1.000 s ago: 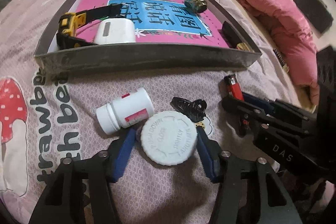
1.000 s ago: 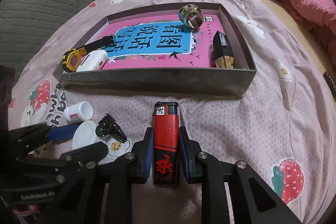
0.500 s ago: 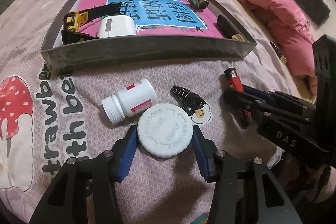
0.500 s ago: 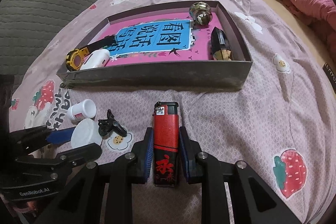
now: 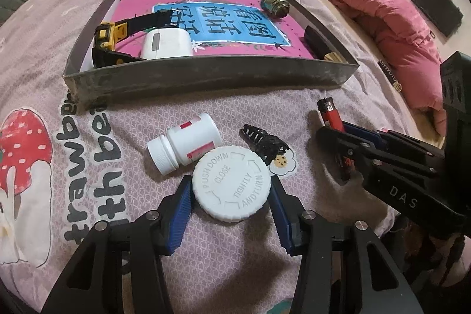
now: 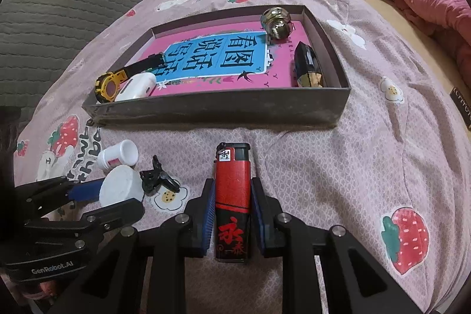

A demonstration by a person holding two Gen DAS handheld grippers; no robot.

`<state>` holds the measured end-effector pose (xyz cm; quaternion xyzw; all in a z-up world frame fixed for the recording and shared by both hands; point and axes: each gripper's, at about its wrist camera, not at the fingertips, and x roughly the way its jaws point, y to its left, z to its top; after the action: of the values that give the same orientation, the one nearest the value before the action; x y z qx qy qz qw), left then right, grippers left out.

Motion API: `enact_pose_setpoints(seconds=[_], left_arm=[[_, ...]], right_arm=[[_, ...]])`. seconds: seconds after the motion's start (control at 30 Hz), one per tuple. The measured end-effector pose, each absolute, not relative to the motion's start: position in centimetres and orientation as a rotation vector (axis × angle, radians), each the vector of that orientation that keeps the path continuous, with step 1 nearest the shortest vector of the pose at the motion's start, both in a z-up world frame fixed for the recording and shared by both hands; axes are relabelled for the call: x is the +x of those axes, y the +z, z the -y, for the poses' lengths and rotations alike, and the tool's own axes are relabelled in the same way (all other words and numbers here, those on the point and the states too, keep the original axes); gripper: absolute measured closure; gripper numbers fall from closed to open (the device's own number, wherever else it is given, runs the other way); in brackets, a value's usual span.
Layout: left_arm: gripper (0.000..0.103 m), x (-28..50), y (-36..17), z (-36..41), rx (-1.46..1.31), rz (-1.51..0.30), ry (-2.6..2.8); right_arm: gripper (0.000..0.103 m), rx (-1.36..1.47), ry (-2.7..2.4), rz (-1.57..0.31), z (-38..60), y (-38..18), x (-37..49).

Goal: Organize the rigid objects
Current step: 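Lift and carry the white cap and red lighter with both tools over the tray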

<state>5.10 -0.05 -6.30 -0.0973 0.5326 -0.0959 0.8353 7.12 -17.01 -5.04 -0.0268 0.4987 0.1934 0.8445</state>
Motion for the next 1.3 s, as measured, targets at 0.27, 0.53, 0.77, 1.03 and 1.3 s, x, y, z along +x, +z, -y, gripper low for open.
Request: enact_pose_setpoints(seconds=[0.27, 0.53, 0.77, 1.03, 1.3], left_arm=[[0.051, 4.4, -4.9, 0.1, -0.219, -1.108, -0.208], [0.051, 4.1, -3.5, 0.0, -0.229, -1.078, -0.207], [0.051, 3.8, -2.8, -0.3, -0.232, -1.061, -0.201], [0.051, 3.7, -2.2, -0.6, -0.228, -1.047, -0.183], [0.051, 3.6, -1.4, -0.8, -0.225, -1.028, -0.173]], right_arm=[[0.080, -0.045, 0.412, -1.041, 17.1, -4.5, 6.9], [0.080, -0.038, 0.420, -1.029, 17.0, -3.8, 6.5], [0.080, -0.040, 0.429, -1.016, 16.9, -3.1, 6.2], [0.080, -0.046, 0.425, -0.993, 16.9, -2.5, 5.9], [0.080, -0.051, 0.425, -0.971, 16.9, -1.7, 5.8]])
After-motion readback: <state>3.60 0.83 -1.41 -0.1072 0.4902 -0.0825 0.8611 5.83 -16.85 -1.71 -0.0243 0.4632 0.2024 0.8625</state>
